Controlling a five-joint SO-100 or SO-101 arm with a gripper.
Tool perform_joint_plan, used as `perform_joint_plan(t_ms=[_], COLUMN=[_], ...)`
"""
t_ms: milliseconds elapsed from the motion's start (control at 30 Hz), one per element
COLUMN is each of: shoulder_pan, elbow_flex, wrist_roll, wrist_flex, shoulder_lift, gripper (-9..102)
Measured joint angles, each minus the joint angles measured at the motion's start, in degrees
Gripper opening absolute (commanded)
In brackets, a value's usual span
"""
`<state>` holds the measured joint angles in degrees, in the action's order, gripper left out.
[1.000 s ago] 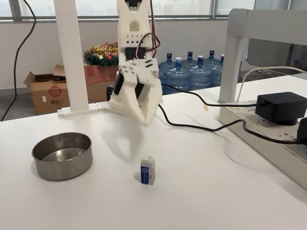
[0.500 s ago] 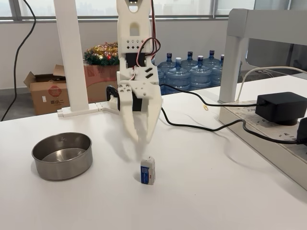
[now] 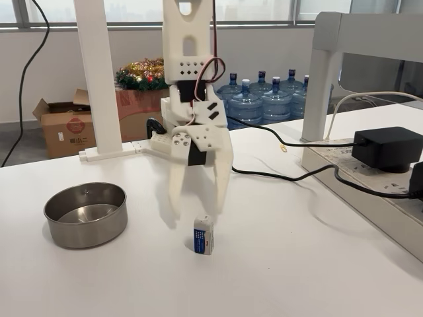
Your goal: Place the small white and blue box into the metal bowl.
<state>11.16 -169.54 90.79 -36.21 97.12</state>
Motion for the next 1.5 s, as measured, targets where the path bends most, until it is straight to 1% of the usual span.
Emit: perform_joint_plan(t_ms=[900, 1233, 1300, 1367, 1500], shoulder_pan=[0.18, 0.35, 1.41, 2.2, 1.67], elbow_flex=[16.7, 18.72, 18.72, 18.72, 18.72], wrist_roll=[1.05, 1.05, 1.05, 1.05, 1.05], wrist_flex=[0.0, 0.0, 0.0, -0.18, -0.35], shoulder_lift=[-15.29, -16.26, -16.26, -16.26, -16.26], gripper=[28, 27, 25, 21, 15])
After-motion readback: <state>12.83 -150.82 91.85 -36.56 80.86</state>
